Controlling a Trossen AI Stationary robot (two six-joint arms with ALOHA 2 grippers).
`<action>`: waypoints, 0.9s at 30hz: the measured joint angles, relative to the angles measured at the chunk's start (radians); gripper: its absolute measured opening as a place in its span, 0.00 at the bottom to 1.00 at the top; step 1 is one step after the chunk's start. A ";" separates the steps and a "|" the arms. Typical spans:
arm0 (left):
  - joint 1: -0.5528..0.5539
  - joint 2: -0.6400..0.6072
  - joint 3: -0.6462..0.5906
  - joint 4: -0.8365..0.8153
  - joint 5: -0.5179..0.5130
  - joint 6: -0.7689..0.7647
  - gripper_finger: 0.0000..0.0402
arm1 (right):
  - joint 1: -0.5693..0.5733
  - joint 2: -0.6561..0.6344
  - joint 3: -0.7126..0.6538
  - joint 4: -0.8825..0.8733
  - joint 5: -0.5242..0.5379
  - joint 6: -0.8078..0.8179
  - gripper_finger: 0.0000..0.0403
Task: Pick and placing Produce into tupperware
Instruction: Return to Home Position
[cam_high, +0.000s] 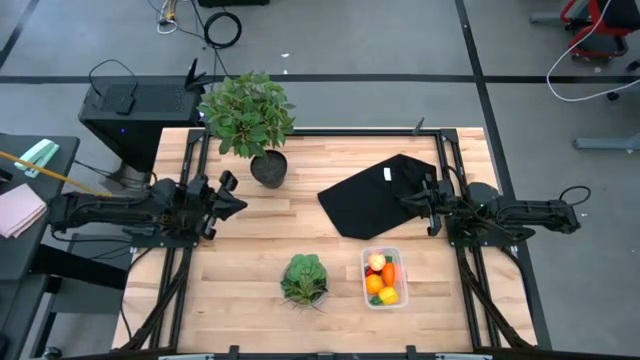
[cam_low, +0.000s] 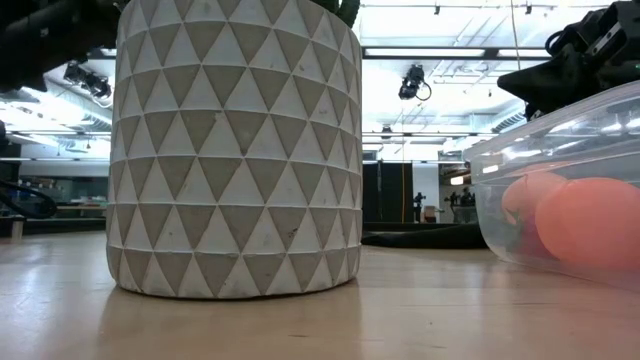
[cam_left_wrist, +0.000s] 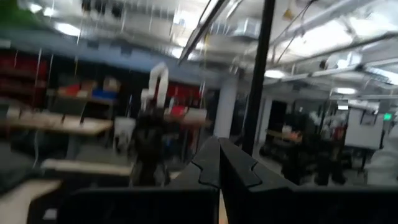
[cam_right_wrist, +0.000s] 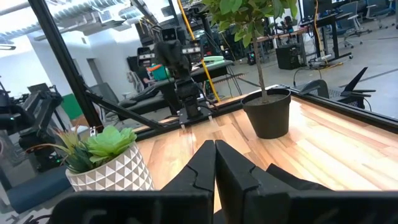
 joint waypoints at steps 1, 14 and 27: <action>0.001 -0.015 0.000 -0.038 0.000 0.000 0.01 | 0.000 0.000 0.000 0.000 0.000 0.000 0.04; 0.000 -0.221 0.000 -0.395 -0.087 -0.026 0.00 | 0.000 0.000 0.000 0.000 0.000 0.000 0.04; -0.002 -0.289 0.000 -0.429 -0.256 0.052 0.00 | 0.000 0.000 0.000 0.000 0.000 0.000 0.04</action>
